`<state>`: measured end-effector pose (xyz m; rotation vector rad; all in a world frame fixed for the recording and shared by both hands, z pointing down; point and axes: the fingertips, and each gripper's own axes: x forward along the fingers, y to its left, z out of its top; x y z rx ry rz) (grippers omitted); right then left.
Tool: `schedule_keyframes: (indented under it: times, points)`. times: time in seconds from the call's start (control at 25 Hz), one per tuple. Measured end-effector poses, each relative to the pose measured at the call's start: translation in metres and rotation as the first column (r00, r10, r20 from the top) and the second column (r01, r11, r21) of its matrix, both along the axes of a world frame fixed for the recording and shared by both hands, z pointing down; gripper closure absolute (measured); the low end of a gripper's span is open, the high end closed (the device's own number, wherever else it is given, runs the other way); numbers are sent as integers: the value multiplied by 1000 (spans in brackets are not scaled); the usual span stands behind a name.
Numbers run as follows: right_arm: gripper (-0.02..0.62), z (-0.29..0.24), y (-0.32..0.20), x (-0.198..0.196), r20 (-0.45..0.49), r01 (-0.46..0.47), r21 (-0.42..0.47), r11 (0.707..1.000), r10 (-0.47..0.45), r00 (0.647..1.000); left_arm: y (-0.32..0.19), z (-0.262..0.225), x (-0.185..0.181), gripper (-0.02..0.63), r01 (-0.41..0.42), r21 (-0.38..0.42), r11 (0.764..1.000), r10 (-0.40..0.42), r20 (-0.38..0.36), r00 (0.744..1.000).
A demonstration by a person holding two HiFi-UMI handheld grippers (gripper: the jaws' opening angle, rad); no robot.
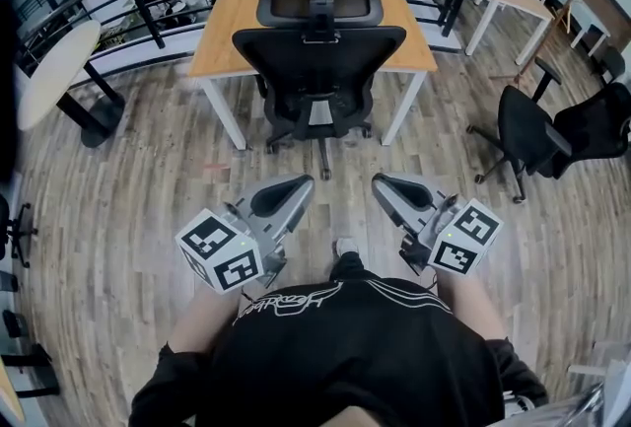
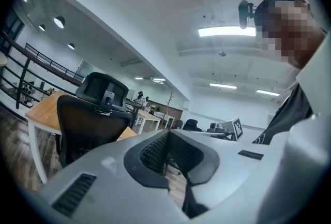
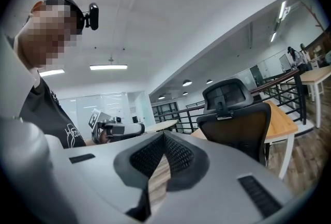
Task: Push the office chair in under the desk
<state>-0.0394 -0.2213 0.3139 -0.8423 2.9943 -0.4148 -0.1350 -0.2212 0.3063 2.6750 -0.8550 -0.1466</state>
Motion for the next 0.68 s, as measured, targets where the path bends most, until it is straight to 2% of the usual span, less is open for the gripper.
schedule_keyframes:
  times: [0.16, 0.68]
  points:
    - [554, 2, 8, 0, -4, -5, 6, 1000, 5, 1000, 5, 0, -1, 598, -22, -26, 999, 21, -45, 999]
    - [554, 9, 14, -5, -10, -11, 4, 1000, 11, 1000, 8, 10, 0, 598, -38, -17, 999, 38, -10, 999]
